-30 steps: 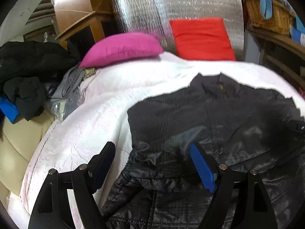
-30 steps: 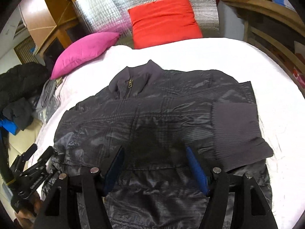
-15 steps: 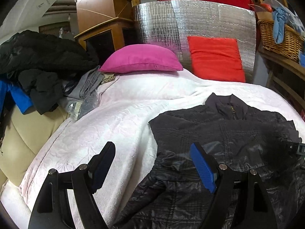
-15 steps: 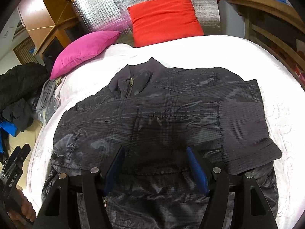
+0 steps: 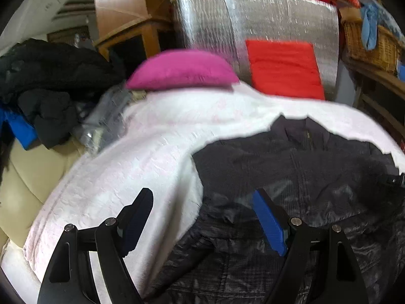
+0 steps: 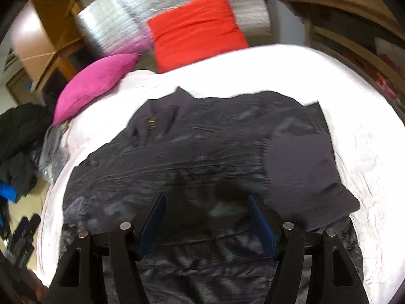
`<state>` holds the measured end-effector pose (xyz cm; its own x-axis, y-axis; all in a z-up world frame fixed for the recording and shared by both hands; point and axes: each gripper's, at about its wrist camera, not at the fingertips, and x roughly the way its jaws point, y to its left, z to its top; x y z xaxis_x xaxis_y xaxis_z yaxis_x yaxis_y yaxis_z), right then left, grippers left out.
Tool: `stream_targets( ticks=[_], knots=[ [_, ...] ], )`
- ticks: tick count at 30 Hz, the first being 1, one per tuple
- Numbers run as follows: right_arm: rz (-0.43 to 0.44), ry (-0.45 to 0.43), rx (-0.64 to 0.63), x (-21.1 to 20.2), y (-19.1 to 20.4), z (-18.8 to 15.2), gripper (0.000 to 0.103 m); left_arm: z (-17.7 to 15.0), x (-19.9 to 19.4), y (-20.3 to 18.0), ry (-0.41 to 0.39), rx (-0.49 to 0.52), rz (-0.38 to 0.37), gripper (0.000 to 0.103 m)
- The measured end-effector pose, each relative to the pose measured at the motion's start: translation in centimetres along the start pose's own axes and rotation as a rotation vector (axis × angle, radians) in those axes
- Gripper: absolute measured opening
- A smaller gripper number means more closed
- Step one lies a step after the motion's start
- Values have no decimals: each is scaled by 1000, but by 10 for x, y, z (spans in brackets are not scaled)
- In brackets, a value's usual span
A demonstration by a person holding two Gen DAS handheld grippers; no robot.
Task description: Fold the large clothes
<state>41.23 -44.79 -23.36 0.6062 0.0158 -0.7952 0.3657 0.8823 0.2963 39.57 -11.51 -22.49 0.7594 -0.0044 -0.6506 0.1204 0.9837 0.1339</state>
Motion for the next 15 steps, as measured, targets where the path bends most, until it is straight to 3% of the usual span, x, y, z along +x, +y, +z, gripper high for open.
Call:
stream_targets(
  ticks=[3, 5, 10, 12, 15],
  knots=[
    [34, 43, 27, 9, -11, 3, 71, -5, 36, -9, 153, 1, -44, 82],
    [81, 34, 45, 0, -16, 8, 71, -7, 53, -12, 208, -1, -33, 82],
    [96, -99, 143, -34, -52, 26, 71, 12, 65, -7, 154, -27, 15, 82],
    [64, -104, 190, -34, -68, 32, 71, 23, 72, 0, 140, -33, 34, 82],
    [-12, -92, 227, -26, -89, 38, 73, 30, 86, 12, 183, -60, 43, 82]
  ],
)
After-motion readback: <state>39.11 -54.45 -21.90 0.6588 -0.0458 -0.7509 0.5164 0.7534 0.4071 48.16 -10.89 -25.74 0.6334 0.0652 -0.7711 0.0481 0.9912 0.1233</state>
